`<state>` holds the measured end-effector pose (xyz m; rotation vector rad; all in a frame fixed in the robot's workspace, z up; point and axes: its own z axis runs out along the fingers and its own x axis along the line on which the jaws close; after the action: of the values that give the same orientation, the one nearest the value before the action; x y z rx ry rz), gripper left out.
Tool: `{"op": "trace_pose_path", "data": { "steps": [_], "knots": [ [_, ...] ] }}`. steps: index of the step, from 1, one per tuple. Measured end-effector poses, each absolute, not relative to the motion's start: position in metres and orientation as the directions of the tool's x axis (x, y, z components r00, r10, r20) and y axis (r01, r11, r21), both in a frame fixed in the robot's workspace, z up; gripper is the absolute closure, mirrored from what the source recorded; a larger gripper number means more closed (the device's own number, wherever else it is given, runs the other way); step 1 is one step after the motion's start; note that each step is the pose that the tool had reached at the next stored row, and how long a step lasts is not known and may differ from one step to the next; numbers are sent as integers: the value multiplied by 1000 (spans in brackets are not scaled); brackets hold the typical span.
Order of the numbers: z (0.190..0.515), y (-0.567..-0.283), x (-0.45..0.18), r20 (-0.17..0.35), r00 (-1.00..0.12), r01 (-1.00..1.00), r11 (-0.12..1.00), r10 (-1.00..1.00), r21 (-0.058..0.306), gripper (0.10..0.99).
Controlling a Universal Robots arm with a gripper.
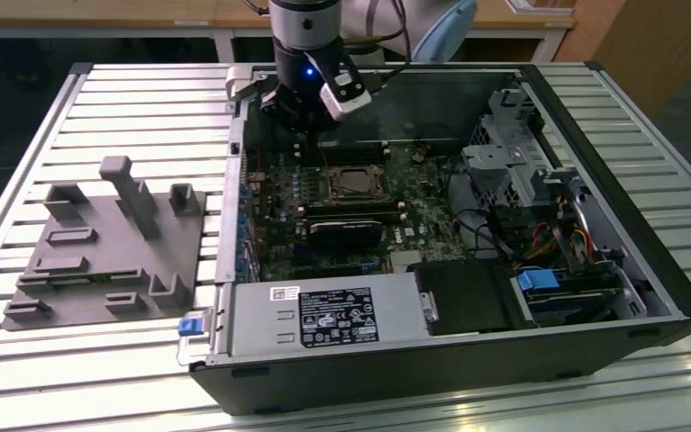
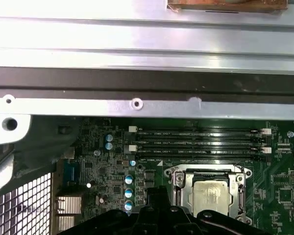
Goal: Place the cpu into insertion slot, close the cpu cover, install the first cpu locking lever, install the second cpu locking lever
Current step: 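Install the first cpu locking lever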
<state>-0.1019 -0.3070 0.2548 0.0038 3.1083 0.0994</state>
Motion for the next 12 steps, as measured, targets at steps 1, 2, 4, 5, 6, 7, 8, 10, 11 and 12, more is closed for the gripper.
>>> {"op": "trace_pose_path", "data": {
  "steps": [1, 2, 4, 5, 6, 7, 8, 10, 11, 12],
  "knots": [
    [254, -306, -102, -32, -999, 1, 998, 3, 64, 980],
    [254, -305, -103, -32, -999, 1, 998, 3, 64, 980],
    [254, -303, -103, -31, -999, 1, 998, 3, 64, 980],
    [253, -302, -103, -32, -999, 1, 998, 3, 64, 980],
    [253, -301, -103, -31, -999, 1, 998, 3, 64, 980],
    [253, -300, -103, -32, -999, 1, 998, 3, 64, 980],
    [253, -300, -103, -31, -999, 1, 998, 3, 64, 980],
    [252, -299, -103, -31, -999, 1, 998, 3, 64, 980],
    [252, -298, -102, -31, -1000, 1, 998, 3, 64, 980],
    [252, -298, -101, -31, -1000, 1, 998, 3, 64, 980]
  ]
}}
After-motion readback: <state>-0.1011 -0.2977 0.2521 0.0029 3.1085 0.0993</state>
